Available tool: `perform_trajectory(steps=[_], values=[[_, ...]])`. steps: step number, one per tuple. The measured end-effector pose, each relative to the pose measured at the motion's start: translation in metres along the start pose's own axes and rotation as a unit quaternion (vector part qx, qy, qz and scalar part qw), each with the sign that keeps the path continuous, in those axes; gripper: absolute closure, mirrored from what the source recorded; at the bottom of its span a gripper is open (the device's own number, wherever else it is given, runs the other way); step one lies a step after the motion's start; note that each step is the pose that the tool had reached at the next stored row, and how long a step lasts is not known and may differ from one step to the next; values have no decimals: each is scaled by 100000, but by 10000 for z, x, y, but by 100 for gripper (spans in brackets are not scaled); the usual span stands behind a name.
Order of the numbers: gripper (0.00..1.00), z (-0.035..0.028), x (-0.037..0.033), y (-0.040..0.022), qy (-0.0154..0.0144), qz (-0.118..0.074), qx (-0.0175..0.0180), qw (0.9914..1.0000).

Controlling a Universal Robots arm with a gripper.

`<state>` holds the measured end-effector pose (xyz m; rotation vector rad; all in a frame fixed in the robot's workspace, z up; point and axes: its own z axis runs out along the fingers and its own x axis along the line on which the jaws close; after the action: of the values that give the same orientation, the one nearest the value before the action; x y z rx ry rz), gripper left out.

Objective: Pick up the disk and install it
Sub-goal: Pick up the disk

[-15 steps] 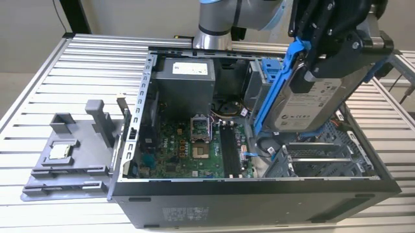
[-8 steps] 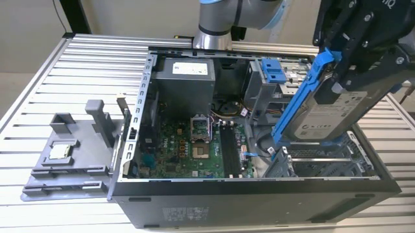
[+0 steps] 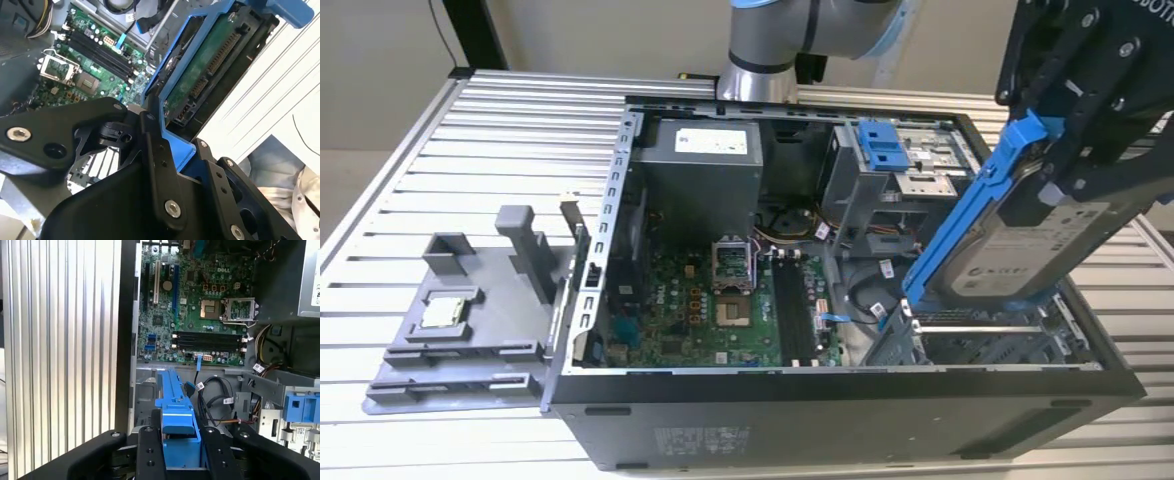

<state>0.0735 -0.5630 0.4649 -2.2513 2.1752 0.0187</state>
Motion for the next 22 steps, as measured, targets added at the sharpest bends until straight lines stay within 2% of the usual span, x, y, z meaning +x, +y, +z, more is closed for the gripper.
perform_trajectory(steps=[5, 6, 8, 9, 18, 22], values=[[100, 0, 0, -6, -1, 2, 24, 100000], [100, 0, 3, -6, -139, 1, 122, 100000], [100, 2, 10, -6, -1645, 4, 399, 99986], [100, 6, 13, -6, -1884, 86, 454, 99981], [100, 65, 27, -10, -1886, 866, 575, 99977], [100, 108, 29, -42, -1897, 1046, 615, 99975]])
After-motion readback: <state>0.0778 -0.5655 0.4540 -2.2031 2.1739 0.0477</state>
